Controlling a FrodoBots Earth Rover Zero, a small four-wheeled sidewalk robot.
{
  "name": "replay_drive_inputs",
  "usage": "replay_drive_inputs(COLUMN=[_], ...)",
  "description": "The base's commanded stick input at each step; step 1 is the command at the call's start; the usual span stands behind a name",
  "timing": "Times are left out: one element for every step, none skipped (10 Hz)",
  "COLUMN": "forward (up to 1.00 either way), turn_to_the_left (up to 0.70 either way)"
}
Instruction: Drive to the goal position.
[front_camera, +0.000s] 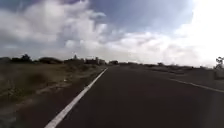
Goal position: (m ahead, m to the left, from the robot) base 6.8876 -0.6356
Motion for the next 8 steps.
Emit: replay_drive_inputs(forward=[1.0, 1.0, 1.0, 1.0, 1.0, 1.0, 1.0, 1.0], turn_to_the_left=[0.0, 0.0, 0.0, 0.0, 0.0, 0.0, 0.0, 0.0])
